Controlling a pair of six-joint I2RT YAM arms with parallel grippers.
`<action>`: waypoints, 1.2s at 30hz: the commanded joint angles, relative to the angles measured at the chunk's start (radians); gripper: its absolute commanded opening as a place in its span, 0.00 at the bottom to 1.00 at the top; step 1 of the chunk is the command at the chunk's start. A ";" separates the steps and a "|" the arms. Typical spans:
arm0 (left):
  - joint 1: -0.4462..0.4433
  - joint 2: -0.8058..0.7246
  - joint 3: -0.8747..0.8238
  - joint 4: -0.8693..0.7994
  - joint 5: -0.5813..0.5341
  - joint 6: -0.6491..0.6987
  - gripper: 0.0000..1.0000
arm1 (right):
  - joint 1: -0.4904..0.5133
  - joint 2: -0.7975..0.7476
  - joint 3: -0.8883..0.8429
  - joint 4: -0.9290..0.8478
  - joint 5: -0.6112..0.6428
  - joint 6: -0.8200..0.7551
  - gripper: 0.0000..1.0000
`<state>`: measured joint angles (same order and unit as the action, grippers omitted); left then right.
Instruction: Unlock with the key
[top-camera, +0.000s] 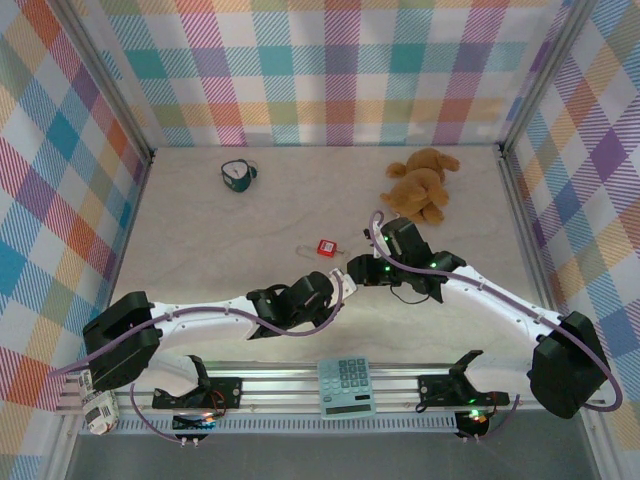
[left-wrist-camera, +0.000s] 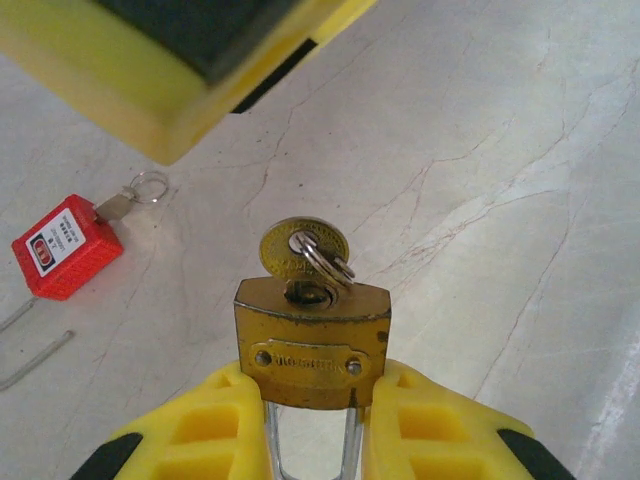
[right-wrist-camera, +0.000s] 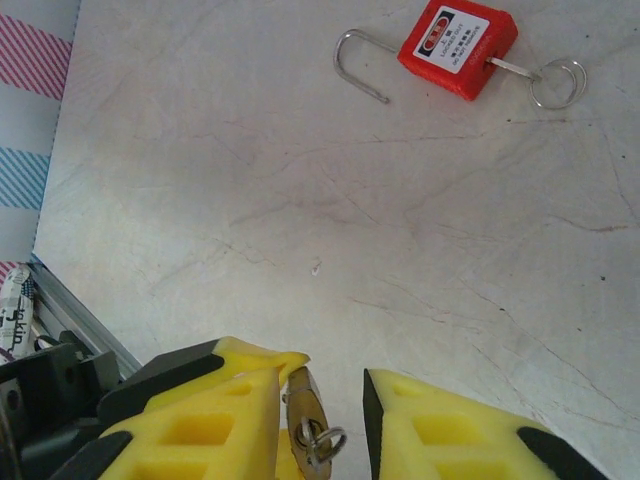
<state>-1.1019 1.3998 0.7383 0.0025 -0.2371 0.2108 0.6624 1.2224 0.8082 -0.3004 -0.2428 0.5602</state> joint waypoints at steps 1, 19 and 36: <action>-0.009 -0.004 0.059 -0.070 -0.040 0.042 0.15 | 0.001 0.009 0.018 -0.023 -0.016 -0.026 0.28; -0.009 0.009 0.138 -0.172 -0.074 0.095 0.15 | 0.000 0.014 -0.035 0.032 -0.157 -0.029 0.19; -0.040 0.024 0.126 -0.148 -0.061 0.093 0.15 | -0.001 0.056 -0.058 0.100 -0.176 0.015 0.17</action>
<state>-1.1114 1.4258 0.8425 -0.1867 -0.3088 0.2966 0.6575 1.2541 0.7685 -0.2626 -0.3809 0.5495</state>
